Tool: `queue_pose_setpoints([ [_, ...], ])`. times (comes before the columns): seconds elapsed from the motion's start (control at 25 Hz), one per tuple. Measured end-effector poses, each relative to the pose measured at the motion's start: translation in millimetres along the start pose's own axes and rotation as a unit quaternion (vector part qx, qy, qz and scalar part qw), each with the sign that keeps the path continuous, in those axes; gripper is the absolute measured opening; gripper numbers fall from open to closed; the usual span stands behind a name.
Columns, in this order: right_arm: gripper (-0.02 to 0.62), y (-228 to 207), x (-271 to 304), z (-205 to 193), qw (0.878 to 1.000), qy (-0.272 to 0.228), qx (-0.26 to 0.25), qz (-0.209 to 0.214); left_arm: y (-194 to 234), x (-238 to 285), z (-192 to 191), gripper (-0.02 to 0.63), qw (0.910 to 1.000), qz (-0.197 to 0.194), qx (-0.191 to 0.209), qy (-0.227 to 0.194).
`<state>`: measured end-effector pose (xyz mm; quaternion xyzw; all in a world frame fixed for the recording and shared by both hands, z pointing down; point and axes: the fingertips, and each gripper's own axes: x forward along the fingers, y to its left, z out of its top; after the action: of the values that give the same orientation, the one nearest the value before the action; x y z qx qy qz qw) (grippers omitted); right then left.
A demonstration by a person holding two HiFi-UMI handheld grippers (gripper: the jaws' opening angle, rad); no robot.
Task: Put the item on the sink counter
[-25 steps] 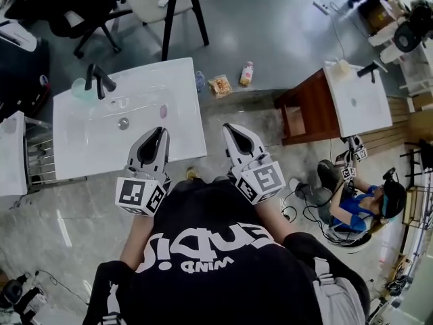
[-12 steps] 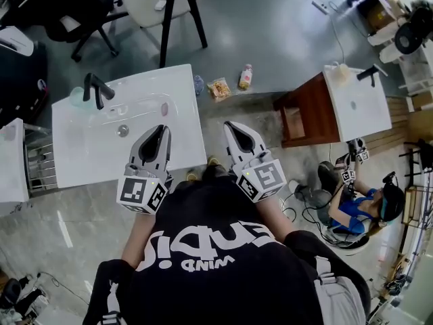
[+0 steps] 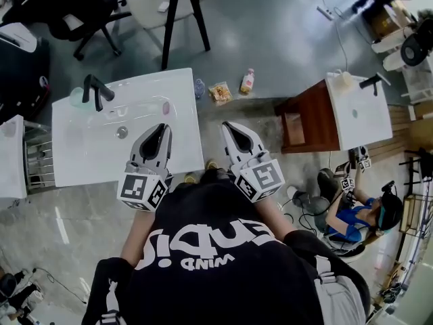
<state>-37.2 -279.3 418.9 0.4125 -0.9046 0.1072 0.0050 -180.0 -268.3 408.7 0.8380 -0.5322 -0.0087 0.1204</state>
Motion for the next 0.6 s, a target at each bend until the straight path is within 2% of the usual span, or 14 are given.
queue_pose_setpoints([
  [0.36, 0.018, -9, 3, 2, 1.000, -0.001, -0.003, 0.004, 9, 16, -29, 0.051, 0.9995, 0.014, -0.014, 0.025],
  [0.6, 0.018, -11, 4, 0, 1.000, 0.000, 0.002, 0.003, 11, 28, -51, 0.050, 0.9984, 0.012, -0.006, 0.055],
])
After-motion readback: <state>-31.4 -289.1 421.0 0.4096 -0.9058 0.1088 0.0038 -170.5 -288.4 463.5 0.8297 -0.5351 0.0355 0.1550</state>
